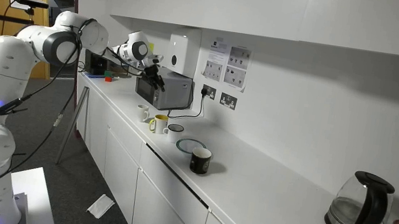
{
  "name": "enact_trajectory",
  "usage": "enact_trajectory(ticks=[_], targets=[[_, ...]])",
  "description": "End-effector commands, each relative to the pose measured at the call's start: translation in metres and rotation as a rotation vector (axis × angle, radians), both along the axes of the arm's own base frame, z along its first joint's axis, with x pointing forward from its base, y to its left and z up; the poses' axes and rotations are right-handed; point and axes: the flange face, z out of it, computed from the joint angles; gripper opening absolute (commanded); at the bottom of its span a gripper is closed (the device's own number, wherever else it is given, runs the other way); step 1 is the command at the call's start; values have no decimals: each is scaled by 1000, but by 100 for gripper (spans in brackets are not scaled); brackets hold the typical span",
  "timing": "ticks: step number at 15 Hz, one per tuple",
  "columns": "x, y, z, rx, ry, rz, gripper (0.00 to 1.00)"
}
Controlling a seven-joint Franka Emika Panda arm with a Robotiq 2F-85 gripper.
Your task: Move the yellow cup
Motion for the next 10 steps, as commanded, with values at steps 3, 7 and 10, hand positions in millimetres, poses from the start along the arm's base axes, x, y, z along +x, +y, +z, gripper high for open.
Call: enact_trajectory(ticks=[3, 7, 10], targets=[[49, 0, -20, -46, 52, -57, 100], [69, -14, -55, -31, 124, -88, 100], [79, -23, -85, 11, 181, -109, 100]])
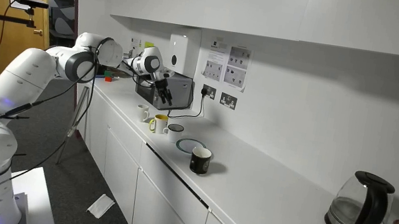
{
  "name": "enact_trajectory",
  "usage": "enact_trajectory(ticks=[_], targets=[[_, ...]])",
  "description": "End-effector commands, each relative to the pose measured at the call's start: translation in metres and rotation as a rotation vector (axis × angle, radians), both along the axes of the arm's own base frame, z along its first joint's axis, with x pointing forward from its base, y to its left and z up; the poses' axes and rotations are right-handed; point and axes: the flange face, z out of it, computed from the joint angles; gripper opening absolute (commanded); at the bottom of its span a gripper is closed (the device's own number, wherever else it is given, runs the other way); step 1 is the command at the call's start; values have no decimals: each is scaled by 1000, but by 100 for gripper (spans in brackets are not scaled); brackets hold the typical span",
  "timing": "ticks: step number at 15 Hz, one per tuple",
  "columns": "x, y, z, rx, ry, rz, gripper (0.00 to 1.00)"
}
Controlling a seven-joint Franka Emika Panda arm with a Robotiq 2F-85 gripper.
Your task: Move the yellow cup
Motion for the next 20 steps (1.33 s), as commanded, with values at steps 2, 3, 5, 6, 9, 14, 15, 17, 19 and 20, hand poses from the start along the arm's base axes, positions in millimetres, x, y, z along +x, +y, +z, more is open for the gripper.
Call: enact_trajectory(ticks=[2, 3, 5, 6, 9, 14, 15, 17, 19, 20], targets=[[15, -9, -29, 66, 84, -27, 100], [16, -9, -35, 87, 100, -34, 100], [18, -9, -47, 121, 135, -52, 100], [17, -9, -52, 131, 154, -59, 100], [17, -8, -57, 146, 189, -74, 100], [17, -5, -50, 178, 214, -69, 100], [18, -3, -47, 188, 212, -53, 100], [19, 0, -43, 214, 208, -12, 100], [19, 6, -39, 218, 210, 17, 100], [18, 11, -36, 219, 212, 30, 100]])
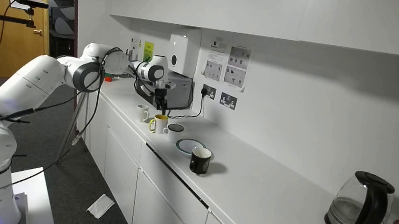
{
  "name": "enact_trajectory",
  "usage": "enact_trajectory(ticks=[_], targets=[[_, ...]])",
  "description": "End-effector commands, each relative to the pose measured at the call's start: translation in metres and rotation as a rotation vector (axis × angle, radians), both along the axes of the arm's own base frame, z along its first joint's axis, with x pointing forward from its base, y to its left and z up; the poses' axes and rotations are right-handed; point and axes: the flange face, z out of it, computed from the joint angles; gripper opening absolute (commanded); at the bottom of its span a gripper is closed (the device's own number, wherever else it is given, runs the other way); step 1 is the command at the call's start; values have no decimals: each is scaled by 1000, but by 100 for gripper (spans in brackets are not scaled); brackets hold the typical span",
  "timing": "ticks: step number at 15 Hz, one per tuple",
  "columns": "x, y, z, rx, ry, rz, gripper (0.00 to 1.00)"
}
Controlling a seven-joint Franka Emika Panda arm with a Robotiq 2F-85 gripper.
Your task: Move the yellow cup
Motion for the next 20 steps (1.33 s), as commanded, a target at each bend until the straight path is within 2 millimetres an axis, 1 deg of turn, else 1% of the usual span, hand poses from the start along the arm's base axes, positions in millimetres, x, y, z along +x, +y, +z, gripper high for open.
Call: enact_trajectory(ticks=[1, 4, 10, 15, 20], targets=[[4, 9, 11, 37, 15, 52, 100], [4, 16, 8, 56, 40, 61, 100], [9, 29, -7, 85, 63, 63, 100], [14, 27, -13, 74, 53, 74, 100], [16, 18, -17, 36, 58, 55, 100]])
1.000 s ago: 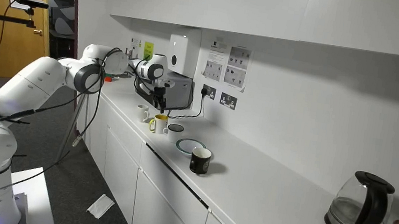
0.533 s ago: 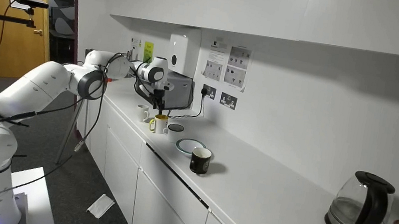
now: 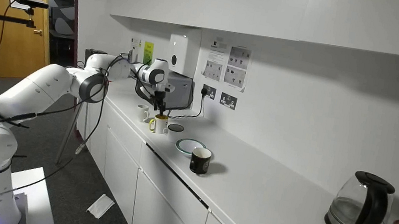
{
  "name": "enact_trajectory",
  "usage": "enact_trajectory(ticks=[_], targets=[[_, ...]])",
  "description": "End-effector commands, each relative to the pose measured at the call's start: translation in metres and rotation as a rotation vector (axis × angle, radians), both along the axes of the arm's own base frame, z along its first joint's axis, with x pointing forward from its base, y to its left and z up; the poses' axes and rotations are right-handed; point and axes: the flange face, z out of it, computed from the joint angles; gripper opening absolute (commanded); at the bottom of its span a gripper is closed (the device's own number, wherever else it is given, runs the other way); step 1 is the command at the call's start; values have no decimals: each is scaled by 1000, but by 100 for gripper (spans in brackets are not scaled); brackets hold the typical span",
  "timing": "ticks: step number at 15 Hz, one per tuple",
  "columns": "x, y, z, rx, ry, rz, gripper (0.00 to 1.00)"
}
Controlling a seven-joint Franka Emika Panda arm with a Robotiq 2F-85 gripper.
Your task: Move the yellow cup
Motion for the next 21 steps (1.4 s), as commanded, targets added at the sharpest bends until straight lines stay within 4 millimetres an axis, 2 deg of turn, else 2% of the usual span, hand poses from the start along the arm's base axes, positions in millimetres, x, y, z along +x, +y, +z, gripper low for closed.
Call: enact_trajectory(ticks=[1, 6, 15, 21], targets=[[2, -11, 6, -33, 15, 7, 100], [2, -17, 7, -51, 28, -3, 100], [7, -15, 14, -36, -7, 35, 100], [9, -22, -3, -37, 24, 43, 100]])
